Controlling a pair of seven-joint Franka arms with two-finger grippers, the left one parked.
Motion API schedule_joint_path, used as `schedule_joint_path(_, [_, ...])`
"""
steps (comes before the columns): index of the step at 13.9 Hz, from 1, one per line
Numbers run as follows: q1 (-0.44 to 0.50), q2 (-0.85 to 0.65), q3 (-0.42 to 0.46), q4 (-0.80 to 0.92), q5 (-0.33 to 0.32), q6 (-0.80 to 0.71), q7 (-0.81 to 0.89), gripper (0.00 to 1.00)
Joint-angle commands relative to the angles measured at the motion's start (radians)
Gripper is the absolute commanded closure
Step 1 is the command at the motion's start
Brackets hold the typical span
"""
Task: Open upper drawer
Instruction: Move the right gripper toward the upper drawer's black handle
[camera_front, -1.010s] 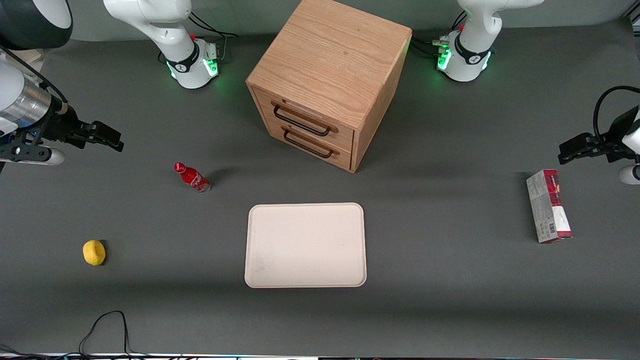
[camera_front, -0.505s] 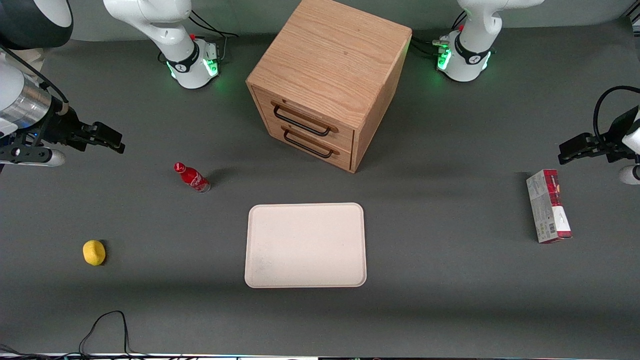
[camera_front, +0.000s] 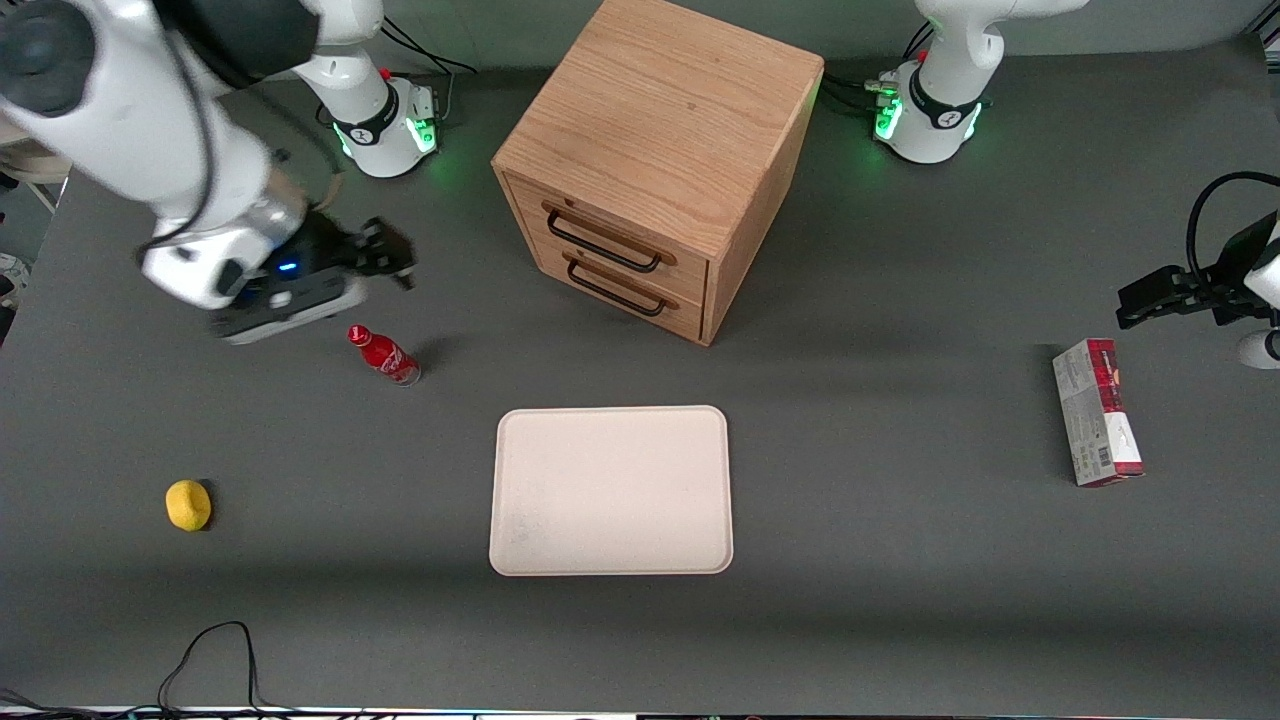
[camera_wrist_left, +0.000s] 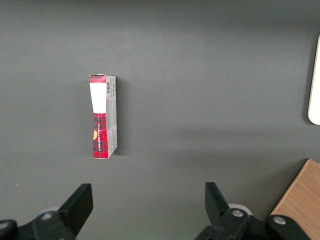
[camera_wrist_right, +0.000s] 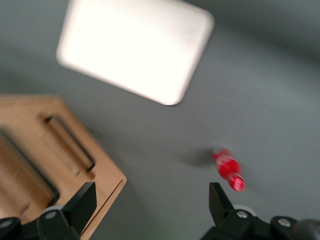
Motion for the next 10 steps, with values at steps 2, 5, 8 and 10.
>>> schedule_joint_path(2, [-0.003, 0.053, 0.134, 0.041, 0.037, -0.102, -0.217, 0.0])
schedule_joint_path(5, [-0.003, 0.084, 0.145, 0.031, 0.192, -0.115, -0.345, 0.0])
schedule_joint_path(8, [-0.001, 0.172, 0.147, 0.032, 0.223, -0.092, -0.424, 0.0])
schedule_joint_path(10, [0.012, 0.229, 0.149, 0.023, 0.221, -0.03, -0.427, 0.0])
